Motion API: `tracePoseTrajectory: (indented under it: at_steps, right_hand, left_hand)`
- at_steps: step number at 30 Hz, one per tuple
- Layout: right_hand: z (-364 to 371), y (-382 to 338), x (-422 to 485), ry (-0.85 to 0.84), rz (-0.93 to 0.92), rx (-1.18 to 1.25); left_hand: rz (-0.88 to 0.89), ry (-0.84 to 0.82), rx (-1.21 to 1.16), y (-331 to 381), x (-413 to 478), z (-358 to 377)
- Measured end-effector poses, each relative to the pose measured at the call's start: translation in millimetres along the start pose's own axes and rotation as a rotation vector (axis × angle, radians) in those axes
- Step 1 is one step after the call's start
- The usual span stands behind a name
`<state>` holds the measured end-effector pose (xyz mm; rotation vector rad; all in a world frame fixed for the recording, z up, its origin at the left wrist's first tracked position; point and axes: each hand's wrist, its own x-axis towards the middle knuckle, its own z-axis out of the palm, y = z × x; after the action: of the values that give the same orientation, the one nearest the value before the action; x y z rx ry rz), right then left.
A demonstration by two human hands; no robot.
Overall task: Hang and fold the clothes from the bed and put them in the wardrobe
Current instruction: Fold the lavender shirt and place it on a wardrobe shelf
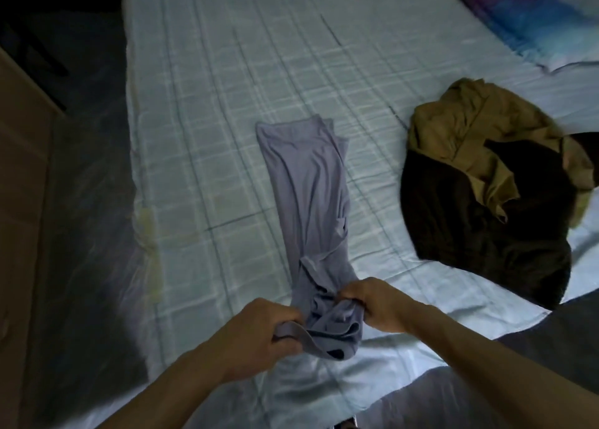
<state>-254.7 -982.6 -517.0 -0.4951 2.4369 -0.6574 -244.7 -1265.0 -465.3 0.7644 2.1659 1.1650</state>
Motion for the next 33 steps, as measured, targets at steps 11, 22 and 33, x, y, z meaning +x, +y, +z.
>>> tracePoseTrajectory:
  at_steps: [11,22,33]
  right_hand:
    - [-59.0,7.3,36.4,0.453,0.142,0.612]
    - [-152.0,47.1,148.3,0.648,0.110,0.582]
    - [-249.9,113.5,301.1,0.643,0.261,0.467]
  left_hand:
    - [-0.033,0.620,-0.076,23.9,87.5,-73.6]
    - [-0.242,0.876,0.013,-1.6,243.9,-178.9]
    - [-0.414,0.981,-0.107,-82.0,378.5,-266.4]
